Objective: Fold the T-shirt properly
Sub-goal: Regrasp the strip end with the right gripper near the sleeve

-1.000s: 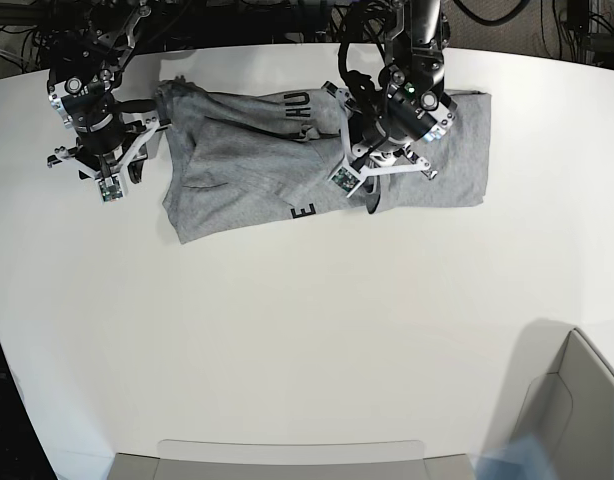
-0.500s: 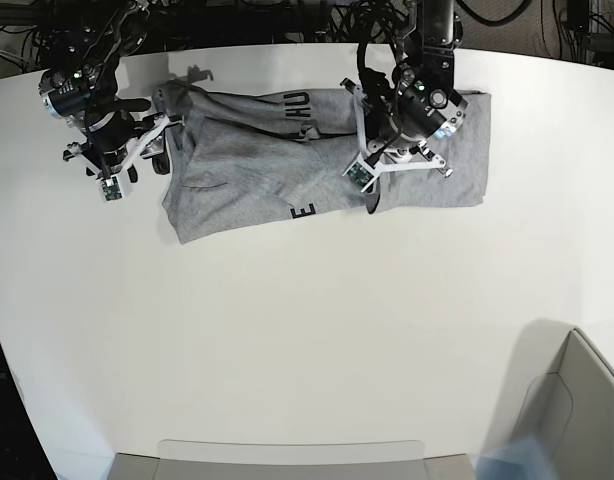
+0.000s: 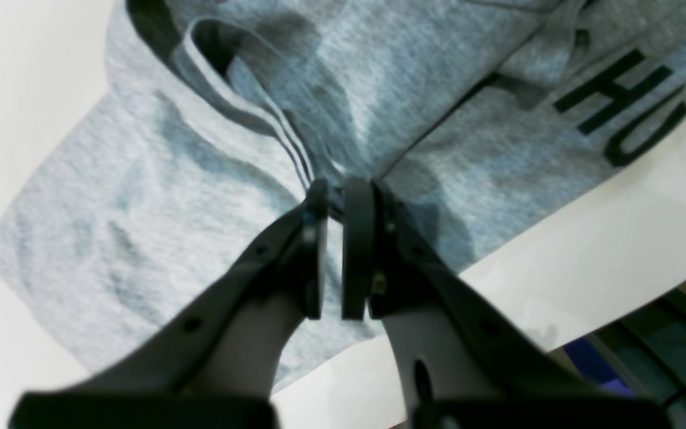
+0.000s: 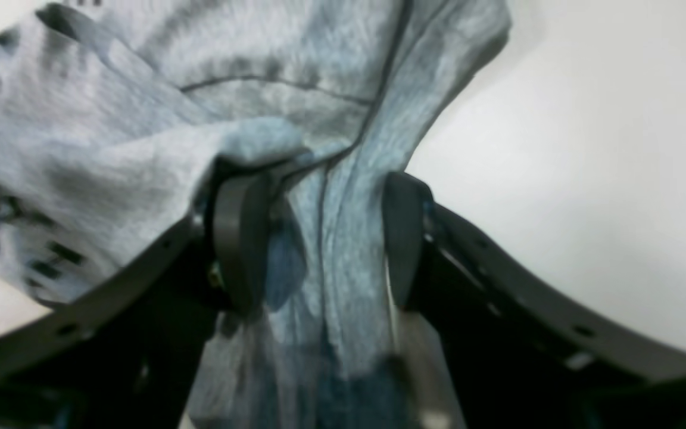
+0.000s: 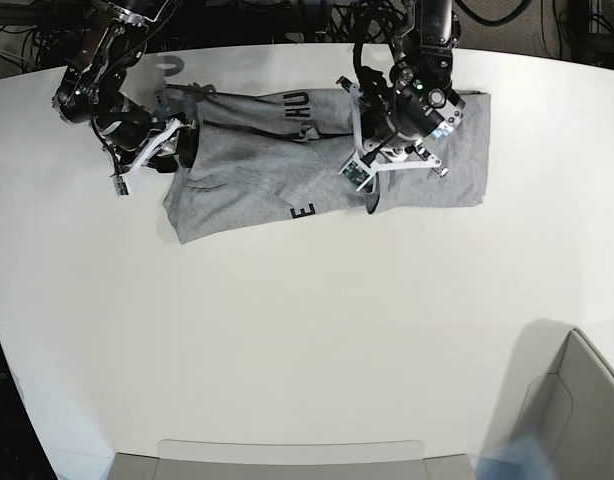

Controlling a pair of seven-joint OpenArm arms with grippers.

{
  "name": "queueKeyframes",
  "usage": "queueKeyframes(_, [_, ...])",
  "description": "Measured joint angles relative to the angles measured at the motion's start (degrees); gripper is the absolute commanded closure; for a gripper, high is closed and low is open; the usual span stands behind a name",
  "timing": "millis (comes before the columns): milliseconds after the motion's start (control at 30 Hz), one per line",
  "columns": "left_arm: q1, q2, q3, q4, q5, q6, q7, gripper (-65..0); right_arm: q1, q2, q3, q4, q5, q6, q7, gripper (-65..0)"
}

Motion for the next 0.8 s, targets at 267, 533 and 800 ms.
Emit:
queueKeyframes(267, [-0.04,-0.15,-0.17,0.0,0.17,0.0,0.0,-4.3,-0.79,0.85,6.08,-1.6,4.83,0.0,0.28,-30.9])
queueKeyframes(533, [0.07,-0.13,-0.13,-0.61,0.17,0.0,0.02,-4.3,0.7,1.18,1.53,-4.09,4.52,0.0,1.38,-30.9])
queueKeyframes(800, [0.61,-0.13,-0.09,-0.76,0.15,0.0,0.0,-4.3,3.48,1.07,-5.7,-11.13,7.65,0.0,3.76,-30.9])
